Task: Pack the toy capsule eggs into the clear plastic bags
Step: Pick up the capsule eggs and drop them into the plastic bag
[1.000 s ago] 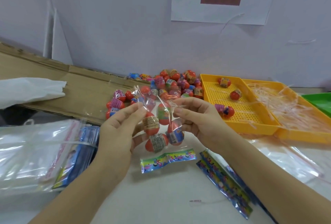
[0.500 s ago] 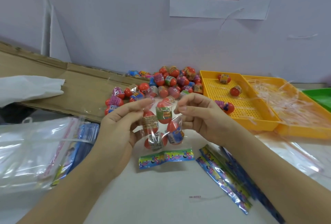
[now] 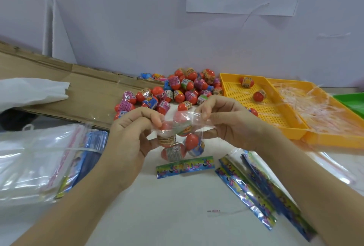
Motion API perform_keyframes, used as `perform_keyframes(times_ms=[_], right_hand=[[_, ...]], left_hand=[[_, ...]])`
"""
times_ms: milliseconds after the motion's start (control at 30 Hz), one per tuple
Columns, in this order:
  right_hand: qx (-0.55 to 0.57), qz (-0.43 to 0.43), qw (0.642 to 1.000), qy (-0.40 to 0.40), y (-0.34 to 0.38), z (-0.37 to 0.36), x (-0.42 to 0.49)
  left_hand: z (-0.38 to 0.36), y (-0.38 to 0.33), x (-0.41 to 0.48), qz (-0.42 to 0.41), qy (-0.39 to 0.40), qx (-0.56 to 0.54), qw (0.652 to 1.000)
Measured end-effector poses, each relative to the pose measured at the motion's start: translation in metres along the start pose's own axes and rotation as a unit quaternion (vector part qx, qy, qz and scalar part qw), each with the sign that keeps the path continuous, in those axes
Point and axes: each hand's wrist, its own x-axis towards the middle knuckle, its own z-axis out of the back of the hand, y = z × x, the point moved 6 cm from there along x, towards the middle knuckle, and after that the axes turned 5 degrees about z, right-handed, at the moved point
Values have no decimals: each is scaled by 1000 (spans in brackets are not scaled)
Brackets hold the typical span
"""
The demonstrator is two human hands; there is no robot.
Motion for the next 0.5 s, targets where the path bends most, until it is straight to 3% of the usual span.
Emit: perform_keyframes(times_ms=[233,400,500], right_hand=[[-23,-18,999,-19,-12,4,-3],[-22,-21,999,-20,-15,4,-1],[-23,-15,999,-20,-14,4,-1]], left_hand=[[0,14,1,41,16,-29,999],[5,15,0,-4,-6,84,996],[7,16,2,-16,6,89,996]])
